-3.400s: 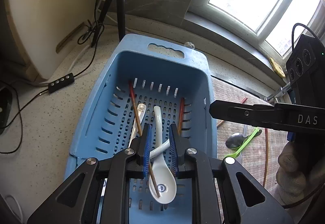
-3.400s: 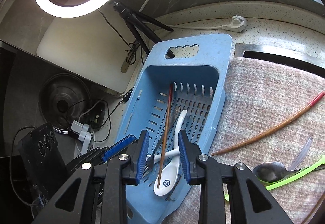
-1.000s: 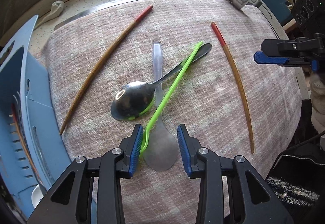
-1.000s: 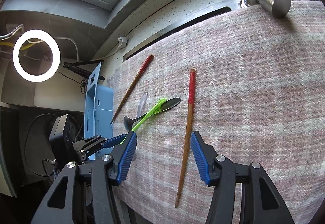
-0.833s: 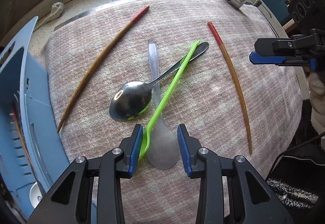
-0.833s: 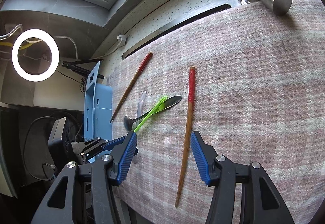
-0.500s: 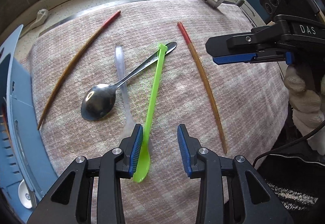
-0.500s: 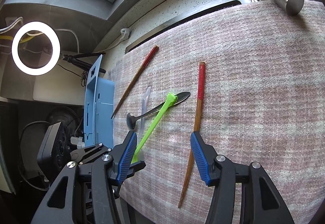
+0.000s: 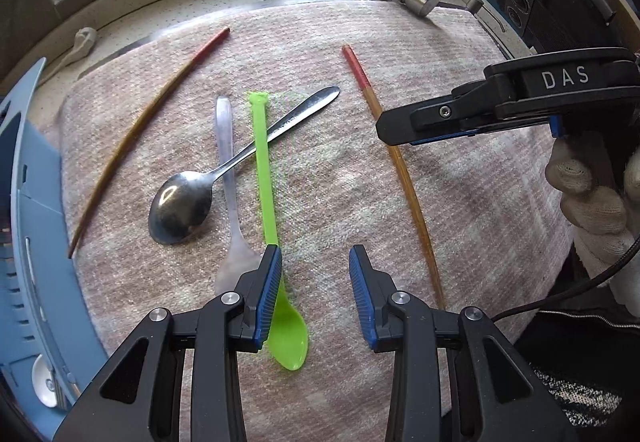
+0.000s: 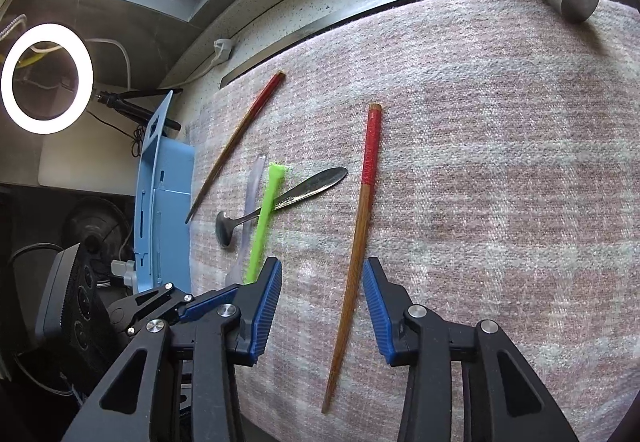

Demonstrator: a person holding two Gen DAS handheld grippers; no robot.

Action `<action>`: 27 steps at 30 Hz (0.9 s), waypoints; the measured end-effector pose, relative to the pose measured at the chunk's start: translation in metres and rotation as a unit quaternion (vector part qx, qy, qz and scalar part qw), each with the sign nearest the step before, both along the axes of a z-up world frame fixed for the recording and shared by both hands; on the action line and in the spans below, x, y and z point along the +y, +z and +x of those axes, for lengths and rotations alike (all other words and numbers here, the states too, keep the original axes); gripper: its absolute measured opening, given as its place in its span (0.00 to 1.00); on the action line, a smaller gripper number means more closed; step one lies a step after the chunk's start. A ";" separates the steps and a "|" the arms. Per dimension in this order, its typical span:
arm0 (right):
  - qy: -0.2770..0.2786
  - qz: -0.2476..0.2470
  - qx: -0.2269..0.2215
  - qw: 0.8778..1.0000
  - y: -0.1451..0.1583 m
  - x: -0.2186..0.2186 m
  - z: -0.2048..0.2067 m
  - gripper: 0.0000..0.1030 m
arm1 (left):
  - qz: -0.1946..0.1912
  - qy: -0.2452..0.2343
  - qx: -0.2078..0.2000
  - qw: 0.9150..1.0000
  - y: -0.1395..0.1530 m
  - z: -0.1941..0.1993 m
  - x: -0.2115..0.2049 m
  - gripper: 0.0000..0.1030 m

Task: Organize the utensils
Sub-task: 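Close the right tool on the lime-green spoon handle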

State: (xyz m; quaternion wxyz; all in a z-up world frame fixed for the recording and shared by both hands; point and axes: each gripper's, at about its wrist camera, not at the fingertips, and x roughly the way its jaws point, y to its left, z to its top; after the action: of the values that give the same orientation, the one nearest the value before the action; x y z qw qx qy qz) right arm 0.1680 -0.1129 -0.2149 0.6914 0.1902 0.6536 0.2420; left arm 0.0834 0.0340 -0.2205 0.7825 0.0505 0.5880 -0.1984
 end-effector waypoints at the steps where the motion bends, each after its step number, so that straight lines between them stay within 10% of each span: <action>1: 0.002 -0.002 0.000 1.000 -0.001 0.002 0.000 0.35 | 0.007 -0.001 -0.004 1.000 0.001 0.000 -0.001 0.32; 27: 0.006 -0.026 -0.002 1.000 -0.013 0.014 -0.005 0.30 | 0.014 -0.002 -0.002 1.000 -0.008 0.031 -0.017 0.23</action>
State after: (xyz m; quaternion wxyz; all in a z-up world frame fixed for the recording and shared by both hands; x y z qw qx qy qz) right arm 0.1634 -0.0992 -0.2280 0.6960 0.1678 0.6593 0.2298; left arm 0.1141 0.0166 -0.2287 0.7823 0.0627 0.5893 -0.1918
